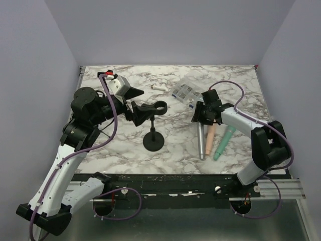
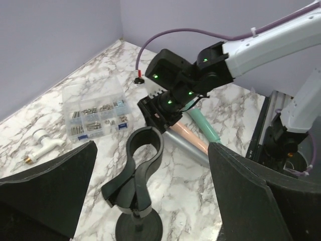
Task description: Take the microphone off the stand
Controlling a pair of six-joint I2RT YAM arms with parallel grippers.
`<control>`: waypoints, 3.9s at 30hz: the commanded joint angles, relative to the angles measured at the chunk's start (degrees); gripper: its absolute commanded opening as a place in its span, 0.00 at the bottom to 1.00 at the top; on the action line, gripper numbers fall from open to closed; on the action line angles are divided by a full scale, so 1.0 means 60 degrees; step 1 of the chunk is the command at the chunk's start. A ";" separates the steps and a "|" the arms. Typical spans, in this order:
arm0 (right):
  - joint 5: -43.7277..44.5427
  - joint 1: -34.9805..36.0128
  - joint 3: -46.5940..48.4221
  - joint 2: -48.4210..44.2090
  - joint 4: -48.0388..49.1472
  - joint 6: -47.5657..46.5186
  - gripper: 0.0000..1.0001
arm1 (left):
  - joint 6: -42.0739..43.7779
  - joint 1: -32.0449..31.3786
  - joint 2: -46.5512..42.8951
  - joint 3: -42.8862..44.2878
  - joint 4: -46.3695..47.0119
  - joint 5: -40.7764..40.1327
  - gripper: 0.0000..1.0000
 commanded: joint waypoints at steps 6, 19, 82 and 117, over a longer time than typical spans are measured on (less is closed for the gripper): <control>0.0695 -0.0063 -0.0317 0.0552 0.0561 -0.0240 0.37 | 0.1872 -0.1617 0.1007 0.1482 -0.3021 -0.2474 0.90; 0.0423 -0.0063 -0.0353 0.0331 0.0570 -0.0571 0.77 | 0.3140 -0.1755 0.1634 0.1483 -0.3558 -0.2243 0.86; -0.0205 -0.0063 -0.0367 -0.2960 -0.0381 -0.1461 0.88 | 0.2228 -0.2224 0.2135 -0.1518 -0.2012 -0.4841 0.42; -0.0434 -0.0063 -0.0575 -0.3680 -0.0815 -0.1404 0.88 | 0.2182 0.1873 0.8623 0.4388 0.0269 -0.6462 0.51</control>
